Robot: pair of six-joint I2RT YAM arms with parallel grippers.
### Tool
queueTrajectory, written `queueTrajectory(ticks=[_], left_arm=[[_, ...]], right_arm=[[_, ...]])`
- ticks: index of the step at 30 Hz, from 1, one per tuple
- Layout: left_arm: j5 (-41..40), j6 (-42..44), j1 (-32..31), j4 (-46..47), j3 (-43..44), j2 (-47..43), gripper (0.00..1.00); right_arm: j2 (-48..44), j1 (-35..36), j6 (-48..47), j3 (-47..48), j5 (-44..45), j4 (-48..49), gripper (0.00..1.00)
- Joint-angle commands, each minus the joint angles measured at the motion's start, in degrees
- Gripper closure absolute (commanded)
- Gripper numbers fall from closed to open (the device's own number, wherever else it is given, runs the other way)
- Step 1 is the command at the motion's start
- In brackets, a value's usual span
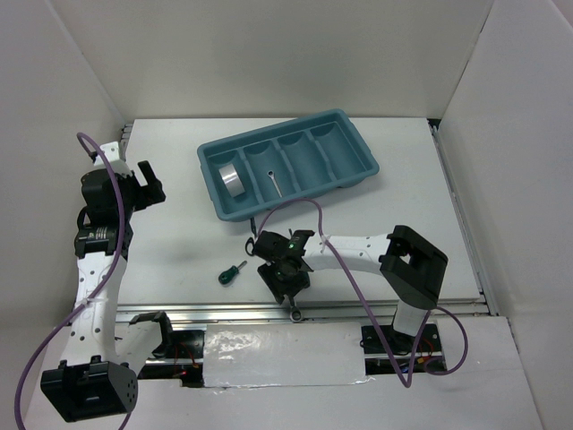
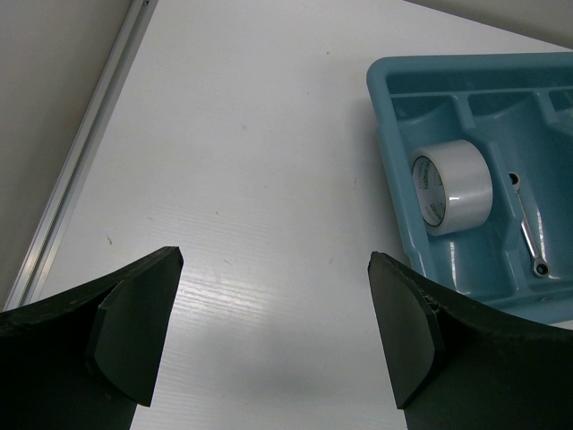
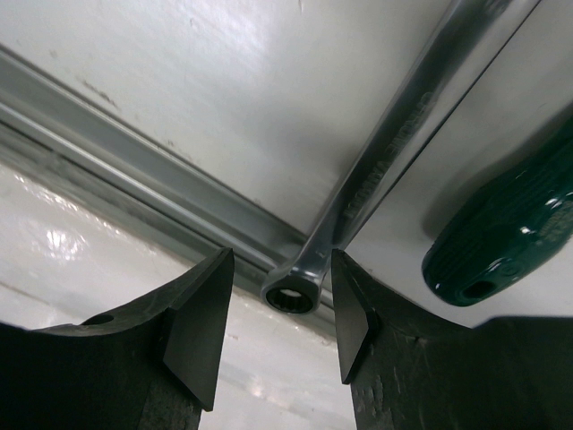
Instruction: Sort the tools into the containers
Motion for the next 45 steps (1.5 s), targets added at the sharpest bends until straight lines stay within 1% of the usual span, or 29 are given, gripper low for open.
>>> queueTrajectory(ticks=[1, 2, 3, 7, 9, 12, 14, 16, 19, 24, 29, 34, 40, 45], left_arm=[[0.77, -1.03, 0.68, 2.90, -0.87, -0.13, 0.01], [0.86, -1.03, 0.68, 2.73, -0.87, -0.13, 0.01], [0.86, -1.03, 0.77, 2.73, -0.87, 0.13, 0.01], [0.86, -0.68, 0.85, 2.64, -0.08, 0.58, 0.01], [0.95, -0.68, 0.86, 2.73, 0.01, 0.84, 0.01], [0.95, -0.85, 0.85, 2.73, 0.18, 1.28, 0.01], [0.95, -0.94, 0.85, 2.90, 0.19, 1.28, 0.01], [0.95, -0.76, 0.85, 2.73, 0.18, 1.28, 0.01], [0.95, -0.59, 1.03, 2.90, 0.01, 1.37, 0.01], [2.00, -1.03, 1.03, 3.61, -0.69, 1.54, 0.01], [2.44, -1.38, 1.03, 3.78, -0.69, 2.16, 0.01], [2.35, -1.12, 1.03, 3.78, -0.08, 2.25, 0.01], [1.66, -0.50, 1.03, 3.26, -0.17, 1.98, 0.01], [1.74, -0.41, 1.12, 3.61, -0.43, 1.72, 0.01]], right_arm=[[-1.42, -0.01, 0.69, 3.34, 5.53, 1.63, 0.44], [-0.29, -0.27, 0.69, 4.14, 5.54, 1.19, 0.45], [0.42, -0.79, 0.86, 4.93, 7.72, 0.49, 0.44], [5.68, -3.43, 0.60, 10.11, 8.53, -2.50, 0.45], [7.54, -4.31, 0.34, 11.70, 7.83, -3.82, 0.48], [10.97, -5.54, 0.43, 13.19, 9.75, -5.14, 0.51], [12.47, -6.68, 0.51, 13.81, 11.07, -5.75, 0.51], [13.00, -7.91, 0.69, 14.60, 11.17, -6.37, 0.52], [10.81, -8.79, 0.16, 13.20, 9.94, -5.85, 0.53], [5.11, -8.27, -1.07, 11.00, 9.93, -4.70, 0.52], [2.81, -7.92, -2.03, 8.37, 11.07, -3.30, 0.51], [3.85, -8.09, -2.30, 8.10, 10.38, -3.12, 0.51], [8.86, -9.15, -2.03, 10.29, 8.70, -4.61, 0.53], [11.06, -9.50, -2.03, 11.00, 8.44, -4.88, 0.54]])
